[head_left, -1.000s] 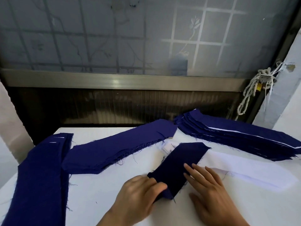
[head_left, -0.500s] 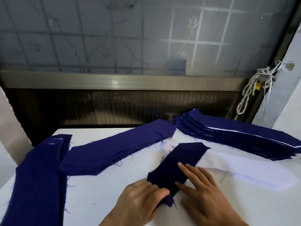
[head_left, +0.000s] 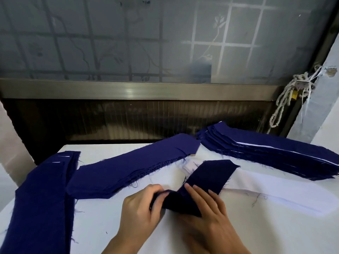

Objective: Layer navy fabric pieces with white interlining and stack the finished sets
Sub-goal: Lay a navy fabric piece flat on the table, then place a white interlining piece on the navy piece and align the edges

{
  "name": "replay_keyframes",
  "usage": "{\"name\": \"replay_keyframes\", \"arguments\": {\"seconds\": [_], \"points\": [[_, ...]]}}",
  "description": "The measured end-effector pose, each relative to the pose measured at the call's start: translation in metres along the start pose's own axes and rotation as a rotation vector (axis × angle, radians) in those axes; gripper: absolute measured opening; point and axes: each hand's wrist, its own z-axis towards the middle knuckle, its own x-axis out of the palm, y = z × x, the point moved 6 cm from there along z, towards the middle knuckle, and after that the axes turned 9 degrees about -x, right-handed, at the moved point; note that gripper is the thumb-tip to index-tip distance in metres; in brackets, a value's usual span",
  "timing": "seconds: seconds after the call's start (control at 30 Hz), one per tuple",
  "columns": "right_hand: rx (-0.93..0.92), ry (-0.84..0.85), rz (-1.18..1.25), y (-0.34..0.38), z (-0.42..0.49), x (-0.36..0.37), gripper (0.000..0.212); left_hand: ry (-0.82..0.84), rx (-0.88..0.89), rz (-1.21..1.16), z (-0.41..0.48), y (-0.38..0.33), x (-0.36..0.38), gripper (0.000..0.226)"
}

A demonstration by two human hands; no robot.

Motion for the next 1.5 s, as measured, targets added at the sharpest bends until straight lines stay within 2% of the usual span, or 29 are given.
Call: {"name": "replay_keyframes", "arguments": {"seconds": [0.07,0.13,0.33,0.43,0.5,0.6,0.67,0.8,0.83,0.93,0.97,1.07,1.17,1.23,1.37,1.5], "points": [[-0.032,0.048,-0.093,-0.005,0.003,0.005,0.039,-0.009,0.133,0.003,-0.002,-0.003,-0.003,0.005],[-0.019,0.056,-0.124,-0.010,0.000,0.006,0.031,-0.044,0.160,-0.021,-0.002,-0.002,-0.010,0.009],[-0.018,-0.056,-0.283,-0.041,-0.018,-0.004,0.037,-0.226,-0.175,-0.128,0.007,0.018,-0.032,0.012],[0.108,-0.076,-0.376,-0.079,-0.037,-0.018,0.050,-0.313,-0.344,-0.172,0.007,0.029,-0.040,0.019],[0.206,-0.134,-0.412,-0.103,-0.056,-0.030,0.049,-0.345,-0.423,-0.184,0.007,0.037,-0.042,0.021],[0.310,-0.247,-0.407,-0.124,-0.076,-0.042,0.051,-0.340,-0.486,-0.177,0.007,0.043,-0.040,0.012],[0.274,-0.273,-0.360,-0.120,-0.075,-0.041,0.046,-0.292,-0.516,-0.158,0.005,0.045,-0.036,0.013],[0.244,-0.194,-0.234,-0.117,-0.065,-0.033,0.038,-0.208,-0.585,-0.131,0.003,0.052,-0.029,0.009],[0.274,-0.167,-0.201,-0.121,-0.066,-0.032,0.039,-0.210,-0.600,-0.129,0.003,0.055,-0.030,0.008],[0.327,-0.077,-0.146,-0.127,-0.069,-0.025,0.064,-0.224,-0.638,-0.134,0.000,0.061,-0.031,0.007],[0.319,-0.057,-0.152,-0.127,-0.067,-0.023,0.066,-0.216,-0.646,-0.137,0.000,0.062,-0.031,0.008],[0.304,-0.031,-0.168,-0.126,-0.063,-0.020,0.049,-0.192,-0.651,-0.139,0.000,0.061,-0.029,0.009],[0.315,-0.066,-0.177,-0.128,-0.064,-0.019,0.029,-0.191,-0.668,-0.133,-0.001,0.063,-0.030,0.003],[0.319,-0.091,-0.185,-0.130,-0.066,-0.019,0.019,-0.201,-0.682,-0.130,-0.001,0.064,-0.031,0.007],[0.299,-0.150,-0.226,-0.131,-0.067,-0.020,0.016,-0.236,-0.714,-0.134,0.000,0.063,-0.034,0.006],[0.392,-0.369,-0.205,-0.129,-0.073,-0.040,0.016,-0.265,-0.766,-0.140,-0.003,0.068,-0.036,0.008]]}}
